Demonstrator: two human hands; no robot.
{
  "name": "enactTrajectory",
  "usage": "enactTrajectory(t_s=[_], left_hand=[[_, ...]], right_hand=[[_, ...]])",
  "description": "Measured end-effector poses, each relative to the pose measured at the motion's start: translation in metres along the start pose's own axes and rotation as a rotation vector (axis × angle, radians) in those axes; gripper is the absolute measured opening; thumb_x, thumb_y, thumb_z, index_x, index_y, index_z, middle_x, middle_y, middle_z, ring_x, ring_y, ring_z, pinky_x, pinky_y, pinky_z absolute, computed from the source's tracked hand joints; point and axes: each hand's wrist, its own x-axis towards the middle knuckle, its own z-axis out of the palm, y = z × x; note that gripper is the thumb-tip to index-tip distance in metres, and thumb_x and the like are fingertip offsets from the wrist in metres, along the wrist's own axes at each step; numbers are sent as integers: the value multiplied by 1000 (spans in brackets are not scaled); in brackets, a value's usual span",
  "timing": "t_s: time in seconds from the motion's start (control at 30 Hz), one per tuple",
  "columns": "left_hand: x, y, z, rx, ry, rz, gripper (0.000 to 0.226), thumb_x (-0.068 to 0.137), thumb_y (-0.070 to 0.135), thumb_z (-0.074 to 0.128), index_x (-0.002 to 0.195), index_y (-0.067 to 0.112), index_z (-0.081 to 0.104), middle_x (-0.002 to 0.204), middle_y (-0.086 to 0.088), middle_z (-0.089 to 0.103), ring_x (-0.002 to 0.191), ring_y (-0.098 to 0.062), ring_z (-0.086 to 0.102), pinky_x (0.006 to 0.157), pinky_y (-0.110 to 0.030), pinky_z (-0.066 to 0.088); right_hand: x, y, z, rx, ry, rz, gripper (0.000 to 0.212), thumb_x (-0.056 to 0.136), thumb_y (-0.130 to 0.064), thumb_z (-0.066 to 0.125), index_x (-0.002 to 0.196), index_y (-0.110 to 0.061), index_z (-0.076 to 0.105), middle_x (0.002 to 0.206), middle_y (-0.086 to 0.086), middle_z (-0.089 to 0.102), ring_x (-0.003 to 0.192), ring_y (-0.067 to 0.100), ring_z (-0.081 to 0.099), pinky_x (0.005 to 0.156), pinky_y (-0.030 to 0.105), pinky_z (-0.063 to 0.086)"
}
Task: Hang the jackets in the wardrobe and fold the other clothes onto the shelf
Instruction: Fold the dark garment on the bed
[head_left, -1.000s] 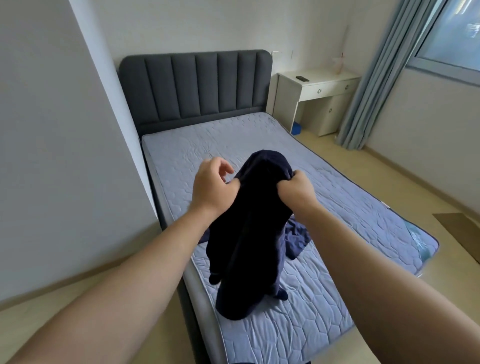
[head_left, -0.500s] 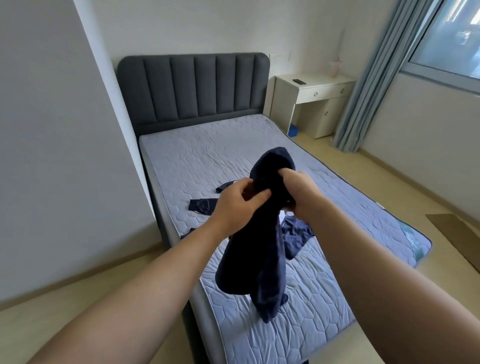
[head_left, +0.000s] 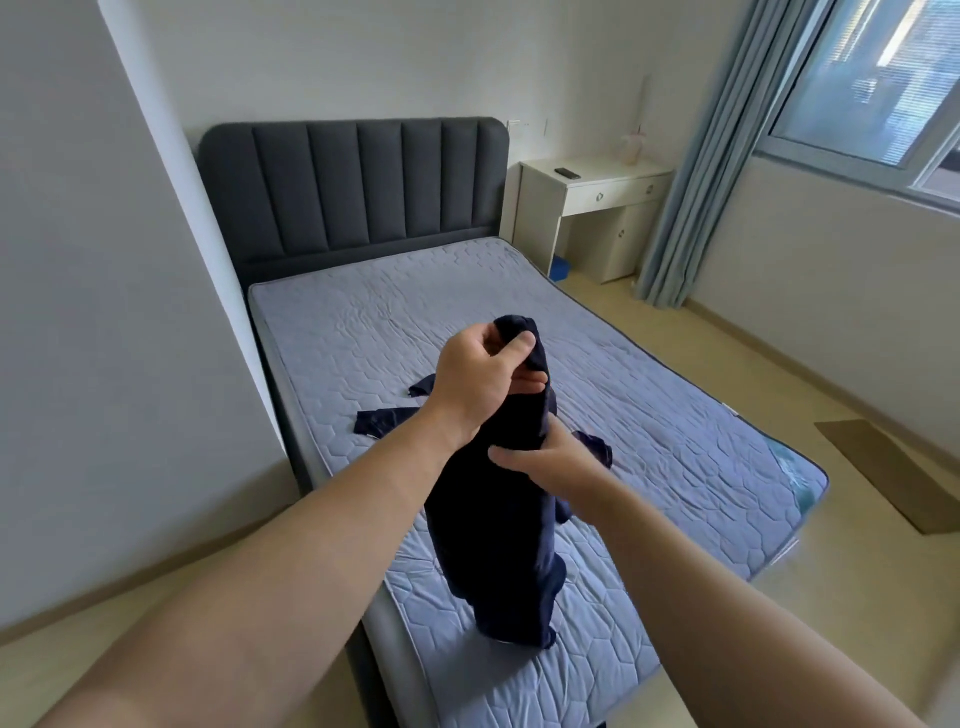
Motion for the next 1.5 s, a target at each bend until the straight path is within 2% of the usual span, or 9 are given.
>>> enactTrajectory(t_s=[0.1, 0.3, 0.47, 0.6, 0.77, 0.93, 1.07, 1.3, 1.5], left_hand=[[6, 6, 4, 25, 44, 49, 21, 93, 21, 72, 101, 2, 66, 88, -18, 75, 71, -33, 75, 67, -40, 63], [30, 25, -10, 86, 222, 158, 23, 89, 27, 76, 92, 8, 64, 123, -21, 63, 67, -20, 73, 65, -32, 61], [46, 38, -28, 408, 218, 281, 30, 93, 39, 69, 95, 9, 65, 95, -8, 72, 79, -26, 72, 74, -41, 61], [60, 41, -37, 659, 343, 342, 35, 89, 50, 71, 88, 16, 64, 85, 1, 69, 83, -22, 67, 74, -32, 50], [66, 33, -43, 859, 273, 314, 30, 80, 36, 83, 94, 19, 61, 104, -1, 61, 95, -19, 59, 80, -27, 42], [65, 28, -52, 1189, 334, 306, 31, 77, 7, 63, 96, 18, 41, 81, 0, 52, 63, -21, 49, 55, -33, 33], [67, 19, -53, 1456, 164, 312, 25, 79, 5, 57, 97, 20, 50, 100, -2, 48, 89, -27, 50, 64, -37, 38], [79, 2, -44, 1343, 29, 93, 26, 83, 2, 45, 84, 19, 64, 88, -4, 62, 80, -28, 58, 68, -33, 45], [81, -5, -49, 1358, -3, 66, 12, 78, 5, 43, 74, 10, 54, 82, -12, 58, 71, -28, 56, 58, -30, 41]], right_hand=[[6, 5, -2, -378, 226, 23, 17, 89, -21, 60, 103, -15, 53, 87, 5, 65, 75, 21, 62, 59, 32, 44], [8, 4, -44, -744, 169, 192, 19, 90, -8, 48, 108, -4, 56, 84, 12, 61, 73, 30, 60, 57, 37, 47], [10, -28, -83, -499, 280, 185, 21, 89, -9, 42, 78, 0, 57, 72, 17, 59, 64, 34, 64, 55, 47, 58], [17, -64, -107, -243, 490, 126, 19, 89, -10, 43, 84, -6, 60, 88, 14, 60, 73, 33, 65, 43, 34, 55], [25, -79, -126, -13, 657, 50, 16, 91, -12, 46, 107, -13, 51, 99, 3, 47, 86, 28, 56, 45, 39, 58], [24, -65, -131, -54, 742, 68, 19, 90, -17, 45, 109, -15, 42, 95, 6, 50, 78, 23, 53, 60, 44, 61], [22, -53, -134, -110, 766, 66, 24, 87, -22, 42, 109, -16, 50, 94, 6, 57, 74, 18, 51, 60, 31, 38], [7, -45, -159, -658, 760, 34, 34, 83, -38, 47, 97, -10, 60, 92, 10, 57, 92, 33, 56, 73, 38, 50], [4, -31, -166, -1007, 696, 55, 52, 88, -51, 50, 116, -9, 60, 115, 16, 55, 118, 35, 46, 90, 45, 46]])
